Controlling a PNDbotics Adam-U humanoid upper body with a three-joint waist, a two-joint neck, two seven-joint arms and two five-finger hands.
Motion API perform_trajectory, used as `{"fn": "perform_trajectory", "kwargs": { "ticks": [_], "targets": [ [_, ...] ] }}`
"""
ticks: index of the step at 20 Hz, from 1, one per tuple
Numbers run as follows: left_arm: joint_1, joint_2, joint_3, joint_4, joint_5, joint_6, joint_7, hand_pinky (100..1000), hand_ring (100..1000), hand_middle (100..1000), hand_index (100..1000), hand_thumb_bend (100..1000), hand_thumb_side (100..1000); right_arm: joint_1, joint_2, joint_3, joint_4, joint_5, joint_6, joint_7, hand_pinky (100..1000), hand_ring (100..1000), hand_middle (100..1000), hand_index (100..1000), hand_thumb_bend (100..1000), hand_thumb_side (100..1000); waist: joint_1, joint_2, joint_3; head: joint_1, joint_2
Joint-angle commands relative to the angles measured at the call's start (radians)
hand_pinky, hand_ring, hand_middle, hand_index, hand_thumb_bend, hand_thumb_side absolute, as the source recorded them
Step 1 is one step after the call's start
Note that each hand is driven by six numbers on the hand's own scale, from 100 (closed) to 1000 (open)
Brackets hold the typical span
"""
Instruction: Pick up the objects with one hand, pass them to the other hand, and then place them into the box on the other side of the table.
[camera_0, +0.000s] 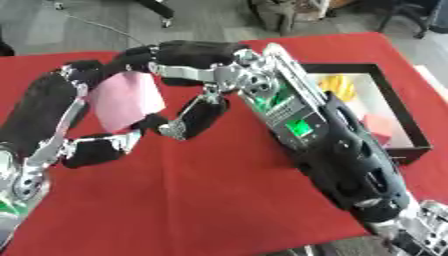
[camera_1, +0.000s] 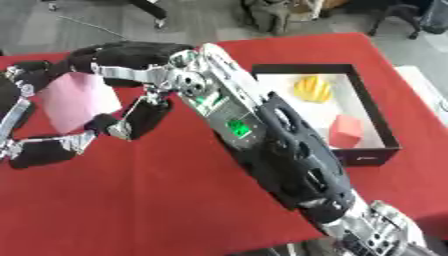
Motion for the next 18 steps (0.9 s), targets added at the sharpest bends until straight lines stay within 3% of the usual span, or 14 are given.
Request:
{"fn": "perform_trajectory", "kwargs": {
  "ticks": [1,8,18],
  "targets": [
    [-0.018,0.013,0.002,-0.056,0.002,-0.011,0.015,614,499,508,627,100,317,-0.011,-0.007,-0.009,0.019,0.026,0.007,-0.009,997,1000,933,1000,100,100,0.004,-0.020,-0.001,-0.007,-0.003],
    [-0.018,0.010,-0.001,-0.065,0.006,-0.016,0.026,608,493,503,625,100,317,-0.013,-0.004,0.000,0.030,0.042,0.003,-0.008,994,1000,925,1000,100,100,0.005,-0.020,-0.001,-0.015,0.002],
    [-0.015,0.008,-0.003,-0.066,0.047,-0.033,0.117,582,470,482,658,100,344,-0.013,-0.014,0.003,0.019,0.043,-0.021,0.022,1000,1000,938,1000,100,100,0.004,-0.021,-0.002,-0.022,0.005]
  ]
}}
